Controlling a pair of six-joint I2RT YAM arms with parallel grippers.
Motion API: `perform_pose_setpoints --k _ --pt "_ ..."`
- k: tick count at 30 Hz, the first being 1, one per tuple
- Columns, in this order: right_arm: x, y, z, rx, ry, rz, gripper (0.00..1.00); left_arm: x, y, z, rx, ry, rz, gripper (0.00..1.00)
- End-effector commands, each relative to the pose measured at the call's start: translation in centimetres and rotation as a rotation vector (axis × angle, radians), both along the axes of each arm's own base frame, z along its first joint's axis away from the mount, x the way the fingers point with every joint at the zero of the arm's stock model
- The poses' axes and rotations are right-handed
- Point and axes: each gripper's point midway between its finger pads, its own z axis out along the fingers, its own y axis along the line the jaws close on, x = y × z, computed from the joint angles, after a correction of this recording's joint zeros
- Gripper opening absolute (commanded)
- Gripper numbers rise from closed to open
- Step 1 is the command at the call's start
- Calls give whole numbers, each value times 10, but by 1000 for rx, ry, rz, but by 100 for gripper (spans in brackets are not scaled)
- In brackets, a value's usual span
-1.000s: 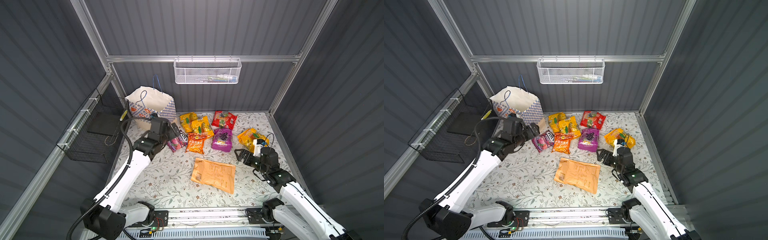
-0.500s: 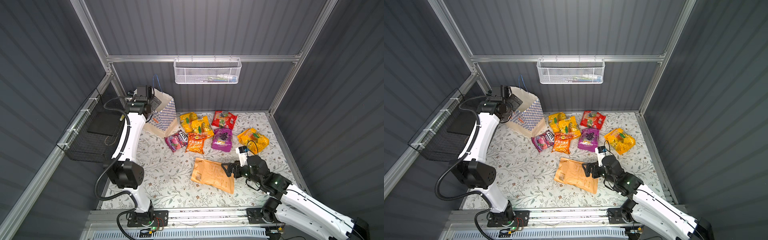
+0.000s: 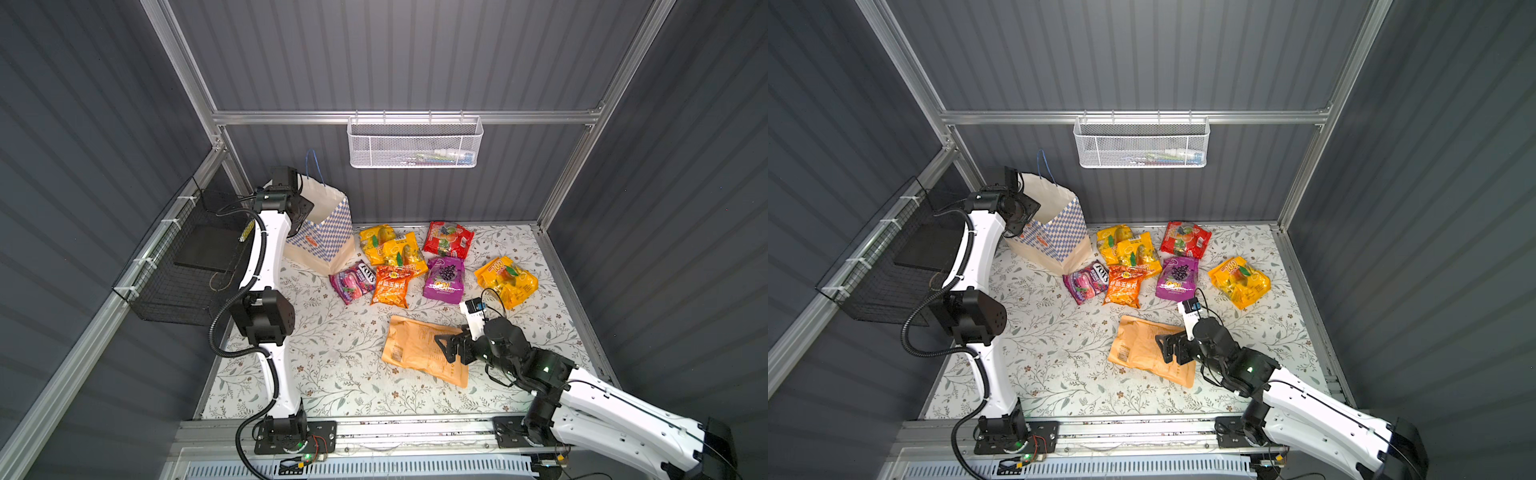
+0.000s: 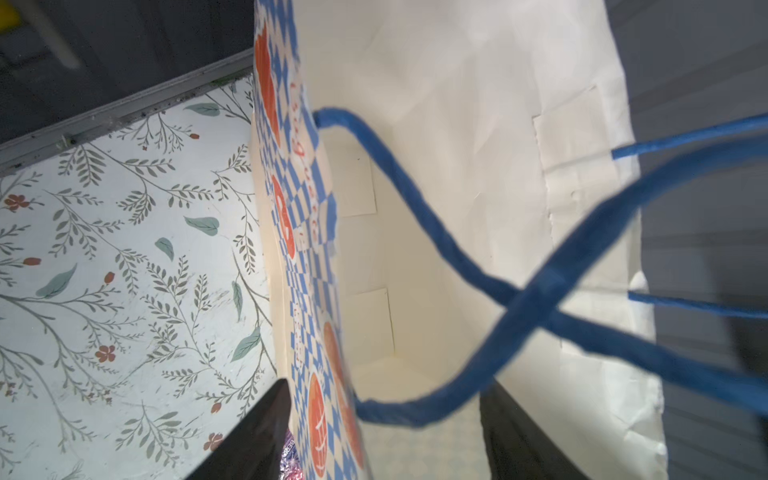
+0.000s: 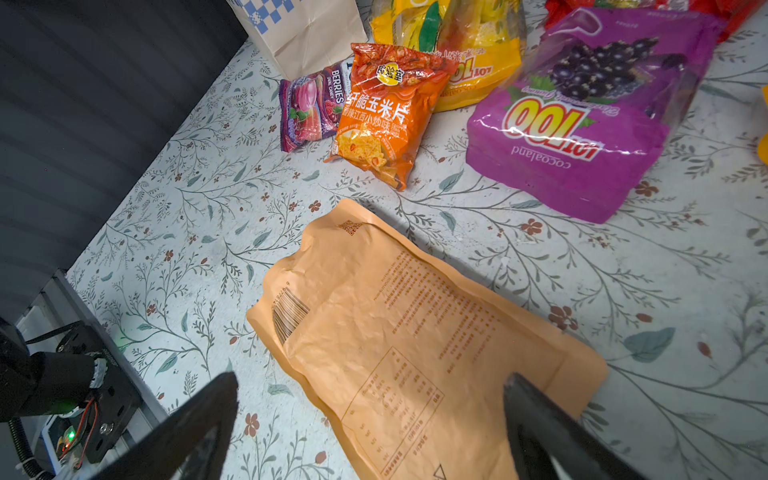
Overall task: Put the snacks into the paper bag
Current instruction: 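Grasp the checkered bag's rim with left gripper while right reaches toward tan pouch, then pull the bag nearer with left gripper while right gripper lowers onto tan pouch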
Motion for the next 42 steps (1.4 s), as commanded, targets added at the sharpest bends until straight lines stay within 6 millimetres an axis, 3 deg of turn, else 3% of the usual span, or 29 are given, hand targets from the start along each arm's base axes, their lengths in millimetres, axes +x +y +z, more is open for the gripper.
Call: perform_pose_setpoints --k 1,3,7,10,14,19,24,29,33,36,42 --pt "4 0 17 22 -46 -20 99 -4 -7 3 -43 -7 -1 57" --pt "4 -1 18 24 -48 -26 99 -4 -6 2 -44 -4 2 42" --pt "3 -7 19 24 -59 -38 99 -5 -8 4 -44 -6 -13 2" --pt "3 -12 22 19 -80 -51 99 -5 -11 25 -31 -59 -55 0" --pt "3 -17 29 14 -116 -58 99 -9 -21 83 0 -225 -160 0" --pt "3 -17 35 14 -134 -48 99 -37 -23 147 64 -370 -217 0" --pt "3 -14 42 29 -143 -34 99 -72 -40 183 69 -456 -341 0" --pt "3 -12 41 19 -151 -21 99 -119 -61 190 61 -464 -501 0" --pt "0 -8 41 27 -158 7 99 -162 -62 184 105 -414 -557 0" --pt "-2 -4 42 52 -184 41 99 -190 -65 175 124 -373 -605 0" --pt "-3 -2 41 76 -197 48 99 -245 -76 137 81 -257 -711 0"
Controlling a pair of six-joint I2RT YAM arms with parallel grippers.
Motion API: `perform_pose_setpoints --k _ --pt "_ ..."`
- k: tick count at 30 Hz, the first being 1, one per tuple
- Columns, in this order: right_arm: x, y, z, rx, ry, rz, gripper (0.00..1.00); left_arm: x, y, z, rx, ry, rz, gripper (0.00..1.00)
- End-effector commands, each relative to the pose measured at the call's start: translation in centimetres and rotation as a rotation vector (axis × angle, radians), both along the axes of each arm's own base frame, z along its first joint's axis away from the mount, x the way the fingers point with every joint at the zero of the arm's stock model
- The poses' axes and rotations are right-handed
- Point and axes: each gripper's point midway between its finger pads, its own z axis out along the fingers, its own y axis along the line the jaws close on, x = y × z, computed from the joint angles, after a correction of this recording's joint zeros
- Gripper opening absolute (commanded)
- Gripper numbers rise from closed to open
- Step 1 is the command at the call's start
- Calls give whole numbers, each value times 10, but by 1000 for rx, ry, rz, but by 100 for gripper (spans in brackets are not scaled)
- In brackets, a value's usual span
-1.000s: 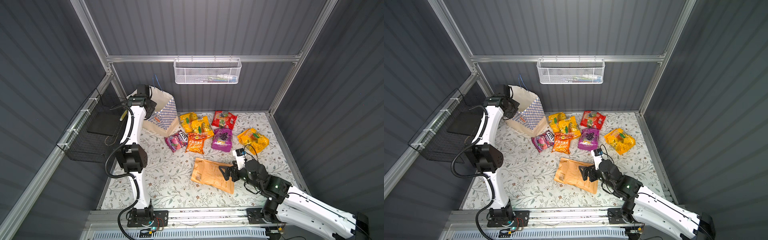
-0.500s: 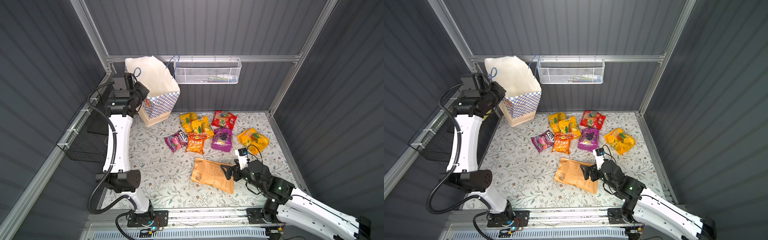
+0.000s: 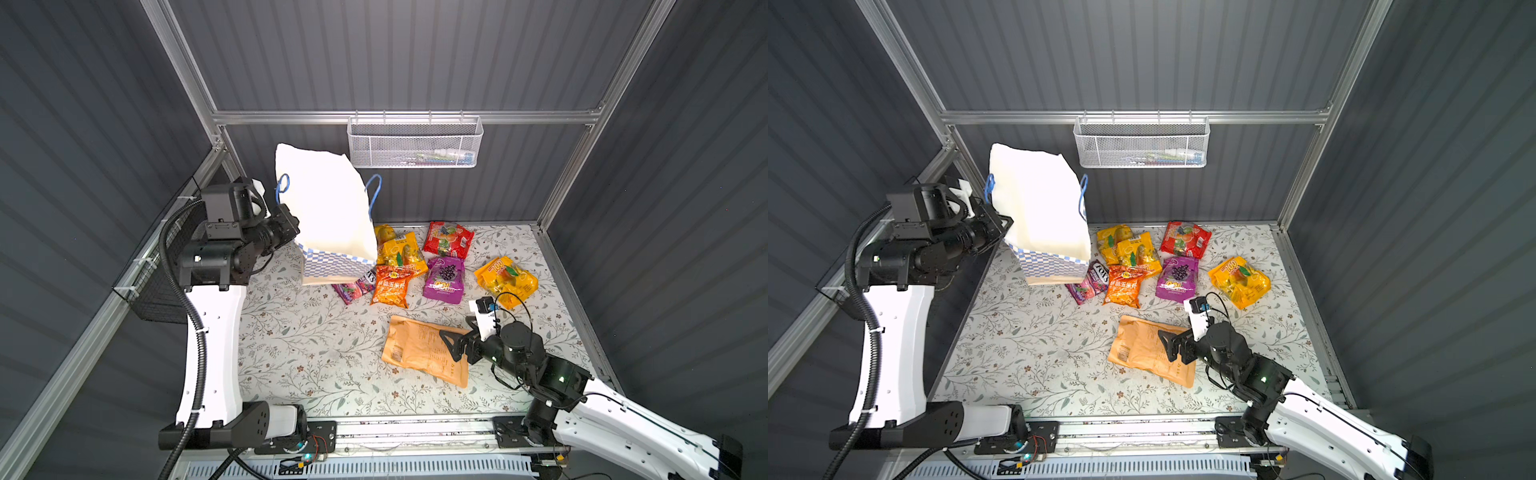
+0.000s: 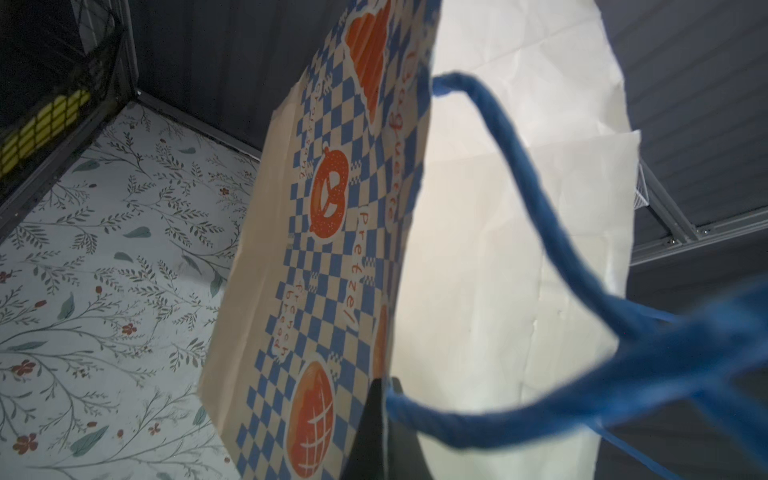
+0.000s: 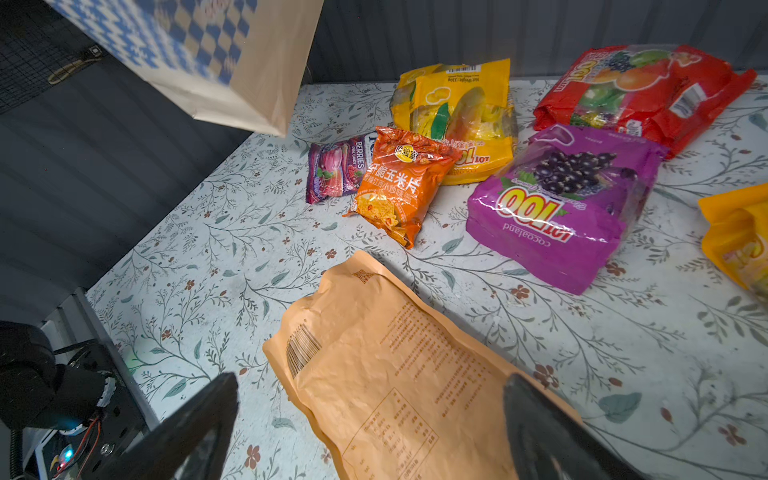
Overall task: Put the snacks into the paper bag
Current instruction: 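Pull the bag nearer with left gripper while right gripper lowers onto tan pouch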
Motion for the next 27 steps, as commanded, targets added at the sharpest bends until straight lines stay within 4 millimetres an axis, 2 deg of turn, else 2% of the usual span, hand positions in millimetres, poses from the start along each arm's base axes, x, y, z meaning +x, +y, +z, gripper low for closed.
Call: perform_pose_setpoints --k 1,6,10,13,14,16,18,23,27 --pt "-2 6 1 13 -8 26 99 -38 -10 -25 29 89 -95 0" --pt "-3 13 -15 -44 43 49 99 -79 -6 -62 40 181 -84 0" --pt "-8 21 -29 -111 22 72 99 -102 3 -96 68 250 -43 0" --pt "-15 32 -40 -153 -10 117 99 -113 6 -117 75 288 -31 0" --pt "-16 35 -42 -165 -18 130 99 -117 6 -134 75 330 -32 0" --pt "-22 47 -48 -192 -36 181 99 -122 9 -149 89 360 -17 0" --pt "-26 57 -56 -222 -51 219 99 -126 14 -154 105 359 5 0" --pt "-32 78 -78 -347 -81 273 99 -129 16 -148 103 319 24 0" --pt "-35 88 -107 -493 -47 300 99 -128 17 -143 104 306 29 0"
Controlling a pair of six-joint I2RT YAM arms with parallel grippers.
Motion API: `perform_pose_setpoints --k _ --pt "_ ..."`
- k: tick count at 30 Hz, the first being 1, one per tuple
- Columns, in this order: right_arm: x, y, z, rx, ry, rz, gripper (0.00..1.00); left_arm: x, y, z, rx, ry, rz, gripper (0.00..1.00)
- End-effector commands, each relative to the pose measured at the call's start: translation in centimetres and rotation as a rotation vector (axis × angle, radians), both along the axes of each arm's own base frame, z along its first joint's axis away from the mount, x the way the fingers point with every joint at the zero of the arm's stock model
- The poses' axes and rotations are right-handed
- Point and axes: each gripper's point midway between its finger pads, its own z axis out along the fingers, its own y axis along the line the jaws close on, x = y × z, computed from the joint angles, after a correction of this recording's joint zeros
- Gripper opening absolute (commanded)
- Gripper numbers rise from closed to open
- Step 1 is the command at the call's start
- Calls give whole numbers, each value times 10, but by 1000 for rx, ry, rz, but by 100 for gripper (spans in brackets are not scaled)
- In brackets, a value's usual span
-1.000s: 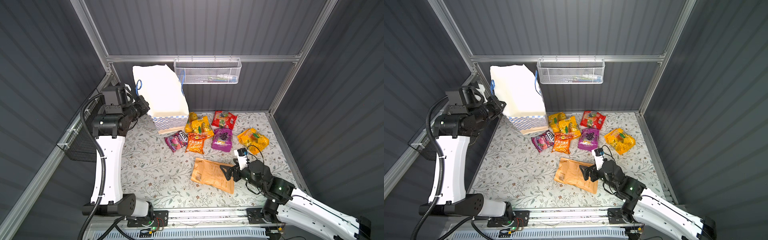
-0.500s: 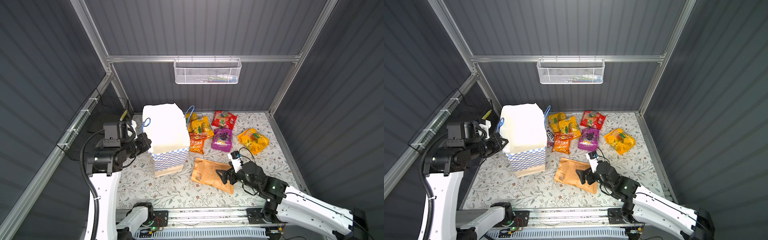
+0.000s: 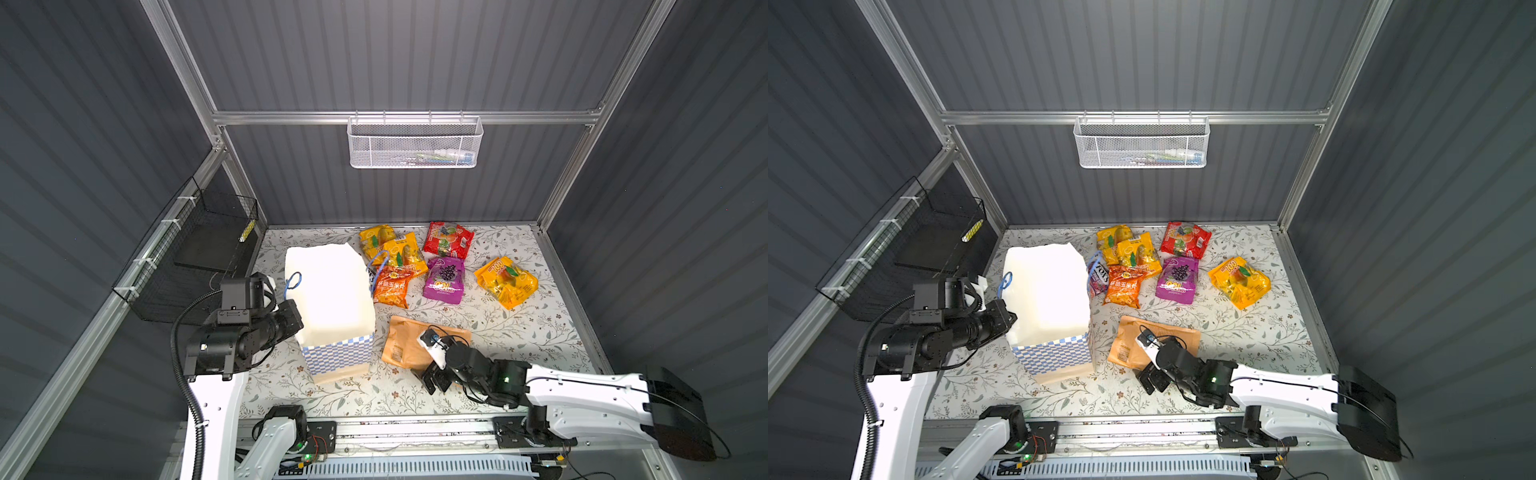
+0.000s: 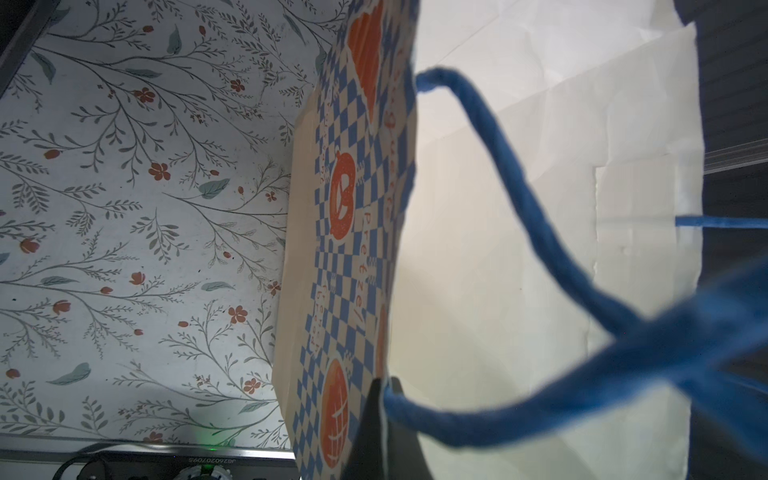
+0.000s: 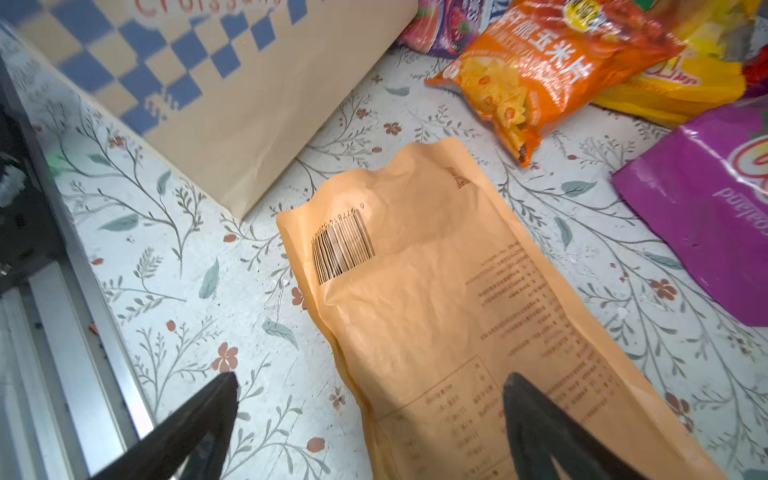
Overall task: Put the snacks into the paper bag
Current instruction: 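Pull the bag nearer with left gripper while right gripper lowers onto tan pouch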
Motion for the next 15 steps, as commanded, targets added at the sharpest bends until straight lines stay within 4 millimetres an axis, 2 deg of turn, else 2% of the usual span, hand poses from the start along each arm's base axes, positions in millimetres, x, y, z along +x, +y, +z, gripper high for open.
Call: perform_pose_setpoints --k 1,6,9,15 --pt "4 9 -6 -84 -36 6 99 1 2 11 12 -40 6 0" --pt "-5 18 -36 -170 33 41 99 -3 7 19 40 -60 17 0" --pt "-2 19 -49 -230 43 36 99 -3 7 21 37 -62 18 0" --pt "23 8 -61 -407 -20 -79 99 1 7 18 40 -53 20 0"
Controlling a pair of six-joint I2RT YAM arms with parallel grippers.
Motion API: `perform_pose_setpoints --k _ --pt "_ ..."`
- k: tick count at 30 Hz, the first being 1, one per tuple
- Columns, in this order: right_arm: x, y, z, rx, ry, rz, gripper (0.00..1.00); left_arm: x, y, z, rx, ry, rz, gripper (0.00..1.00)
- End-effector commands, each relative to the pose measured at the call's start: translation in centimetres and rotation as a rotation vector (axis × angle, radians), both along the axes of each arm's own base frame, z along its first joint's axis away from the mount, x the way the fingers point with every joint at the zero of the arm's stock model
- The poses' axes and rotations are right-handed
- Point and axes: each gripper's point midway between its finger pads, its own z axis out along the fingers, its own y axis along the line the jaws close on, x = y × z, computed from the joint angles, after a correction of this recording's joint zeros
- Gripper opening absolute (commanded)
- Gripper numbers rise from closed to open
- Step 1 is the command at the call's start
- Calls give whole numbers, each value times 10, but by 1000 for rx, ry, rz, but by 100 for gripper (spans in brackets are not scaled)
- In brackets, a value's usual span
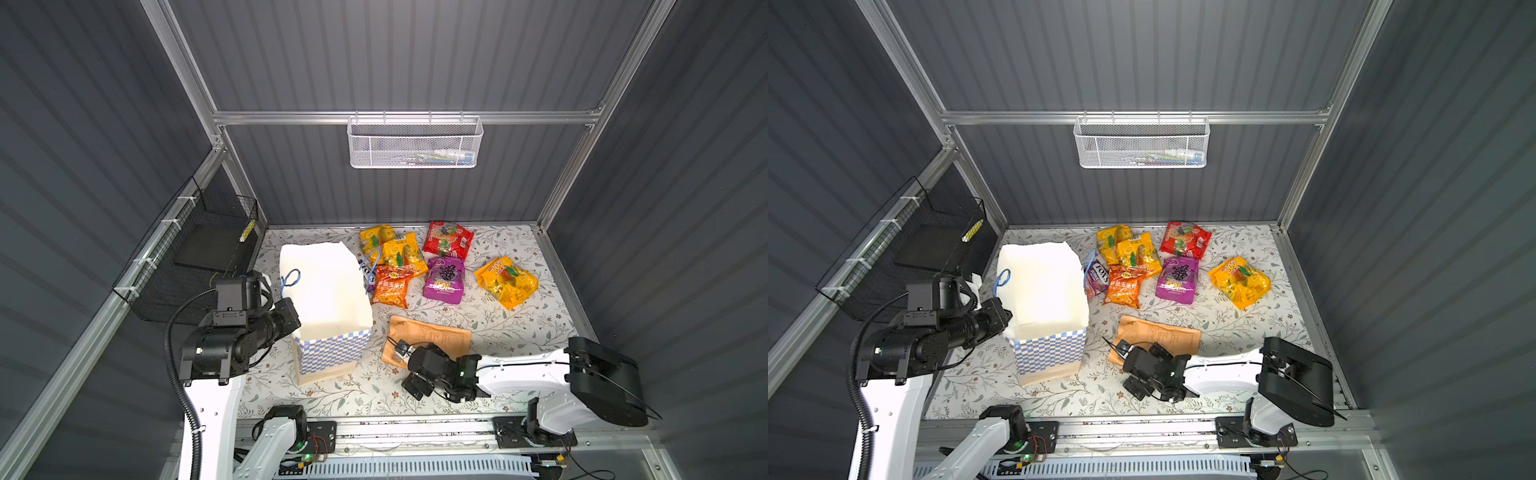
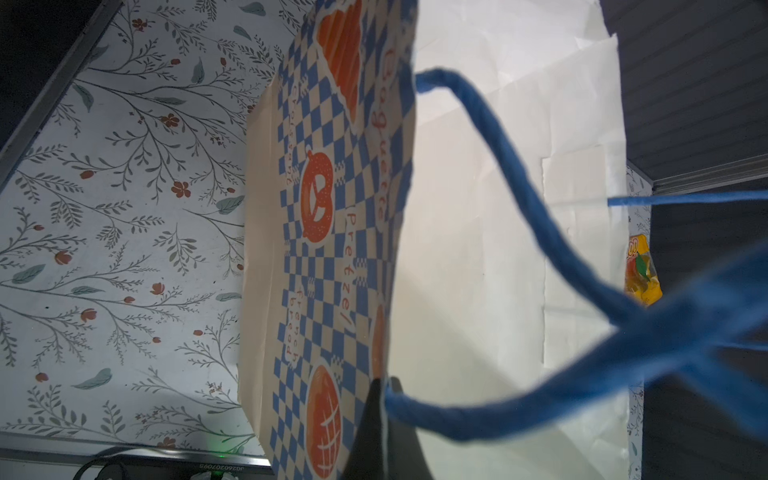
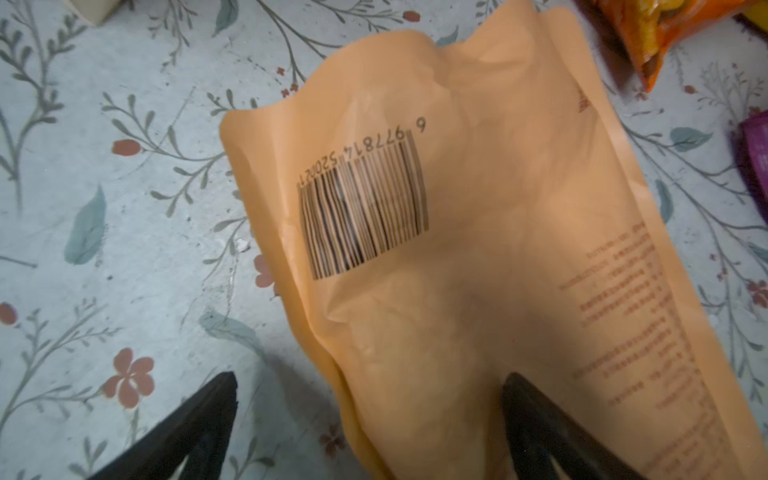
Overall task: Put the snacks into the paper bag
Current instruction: 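Pull the bag nearer with left gripper while right gripper lowers onto tan pouch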
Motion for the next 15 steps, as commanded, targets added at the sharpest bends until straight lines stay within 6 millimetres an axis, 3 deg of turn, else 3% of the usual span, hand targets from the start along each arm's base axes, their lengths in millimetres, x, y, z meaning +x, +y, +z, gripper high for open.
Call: perform_pose_setpoints --k 1,11,15 --pt "17 -13 -1 -125 -76 -72 99 0 1 5 11 -11 -3 0" --pt "31 -13 -30 -179 -27 -116 99 5 -6 10 -28 -26 -16 0" --pt "29 -11 -34 -151 39 -111 80 4 -5 16 -19 -43 -19 0"
